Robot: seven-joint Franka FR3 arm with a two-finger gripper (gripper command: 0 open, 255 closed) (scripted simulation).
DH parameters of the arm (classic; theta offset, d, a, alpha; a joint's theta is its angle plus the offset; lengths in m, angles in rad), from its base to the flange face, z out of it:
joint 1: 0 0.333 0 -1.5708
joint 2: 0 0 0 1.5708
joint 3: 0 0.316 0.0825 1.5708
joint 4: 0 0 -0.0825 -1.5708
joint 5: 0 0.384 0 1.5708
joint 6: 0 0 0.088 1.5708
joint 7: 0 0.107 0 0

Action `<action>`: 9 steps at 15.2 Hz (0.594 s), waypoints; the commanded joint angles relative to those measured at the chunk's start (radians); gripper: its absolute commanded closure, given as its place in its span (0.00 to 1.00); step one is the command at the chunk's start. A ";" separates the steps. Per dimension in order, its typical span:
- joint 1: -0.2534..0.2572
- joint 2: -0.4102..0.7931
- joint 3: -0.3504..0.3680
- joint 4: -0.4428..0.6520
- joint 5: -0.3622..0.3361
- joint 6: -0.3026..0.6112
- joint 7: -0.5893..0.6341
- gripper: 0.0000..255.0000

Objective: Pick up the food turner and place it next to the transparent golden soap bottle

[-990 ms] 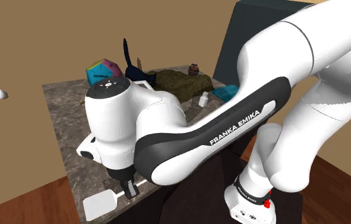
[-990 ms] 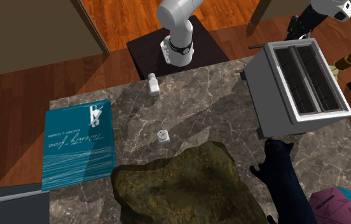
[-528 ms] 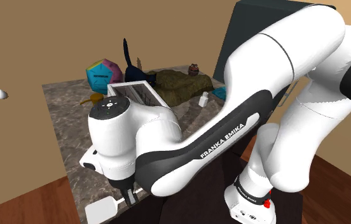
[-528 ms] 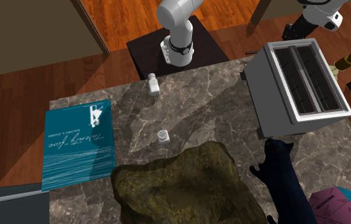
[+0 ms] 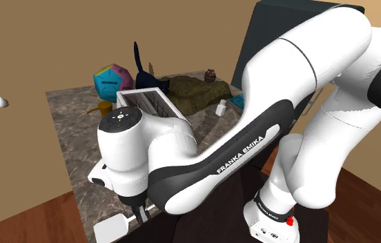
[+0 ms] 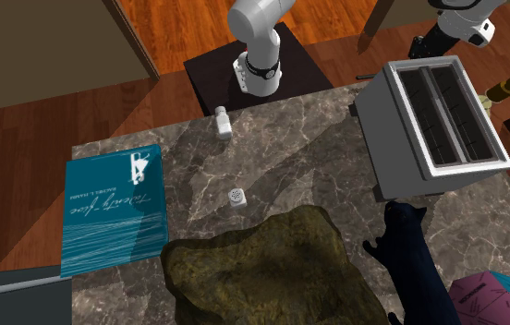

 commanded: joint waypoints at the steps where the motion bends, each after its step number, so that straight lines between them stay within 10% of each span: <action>1: 0.000 0.000 0.000 0.000 0.000 0.000 0.000 0.00; 9: 0.000 -0.057 -0.003 0.052 0.031 -0.104 -0.024 0.00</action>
